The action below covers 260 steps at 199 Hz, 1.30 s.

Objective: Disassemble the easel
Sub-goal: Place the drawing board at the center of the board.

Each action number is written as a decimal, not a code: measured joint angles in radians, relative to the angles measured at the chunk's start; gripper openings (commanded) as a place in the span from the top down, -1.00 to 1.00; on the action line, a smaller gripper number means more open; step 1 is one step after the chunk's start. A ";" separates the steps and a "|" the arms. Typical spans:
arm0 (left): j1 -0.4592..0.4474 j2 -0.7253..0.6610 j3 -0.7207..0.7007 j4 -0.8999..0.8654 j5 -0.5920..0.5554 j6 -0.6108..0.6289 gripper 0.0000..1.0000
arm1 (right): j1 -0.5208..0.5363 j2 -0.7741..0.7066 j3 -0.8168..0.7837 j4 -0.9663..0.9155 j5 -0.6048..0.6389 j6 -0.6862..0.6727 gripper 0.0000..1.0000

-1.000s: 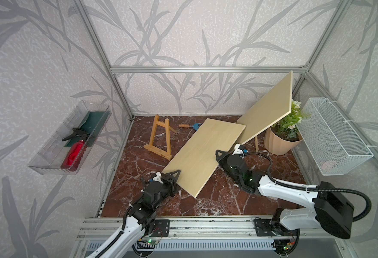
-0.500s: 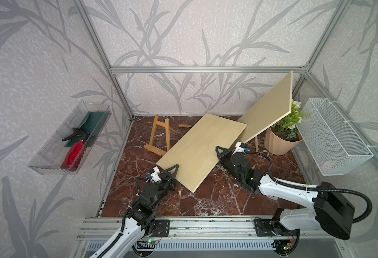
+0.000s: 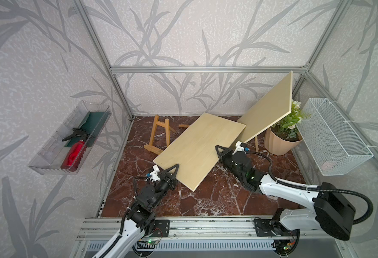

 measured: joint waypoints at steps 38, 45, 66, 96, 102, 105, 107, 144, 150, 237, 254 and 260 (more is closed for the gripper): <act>0.000 0.016 0.008 0.010 0.023 0.026 0.70 | -0.009 0.000 -0.002 0.013 -0.023 0.008 1.00; 0.000 0.024 0.011 0.019 0.024 0.017 0.74 | -0.010 0.000 -0.003 0.017 -0.024 0.008 1.00; 0.002 0.053 0.033 0.043 0.022 -0.009 0.91 | -0.018 0.000 -0.007 0.050 -0.032 0.009 1.00; 0.003 0.081 0.058 0.056 0.021 0.000 1.00 | -0.027 0.000 -0.007 0.079 -0.041 0.003 1.00; 0.003 0.082 0.058 0.059 0.021 0.001 1.00 | -0.029 0.000 -0.007 0.082 -0.044 0.002 1.00; 0.003 0.082 0.058 0.061 0.021 0.001 1.00 | -0.030 0.000 -0.007 0.082 -0.046 0.002 1.00; 0.003 0.082 0.058 0.061 0.021 0.001 1.00 | -0.030 0.000 -0.007 0.083 -0.047 0.002 1.00; 0.003 0.056 0.071 0.038 0.018 0.024 1.00 | -0.046 0.000 -0.007 0.098 -0.092 -0.001 1.00; 0.003 0.048 0.078 0.024 0.017 0.031 1.00 | -0.050 0.001 -0.007 0.107 -0.105 0.000 1.00; 0.006 -0.159 0.274 -0.439 -0.011 0.302 1.00 | -0.068 0.089 0.020 0.099 -0.345 -0.099 0.02; 0.006 -0.179 0.330 -0.545 -0.010 0.346 1.00 | -0.067 0.090 0.021 0.080 -0.372 -0.122 -0.13; 0.006 -0.182 0.352 -0.580 -0.010 0.362 1.00 | -0.067 0.090 0.021 0.073 -0.380 -0.126 -0.19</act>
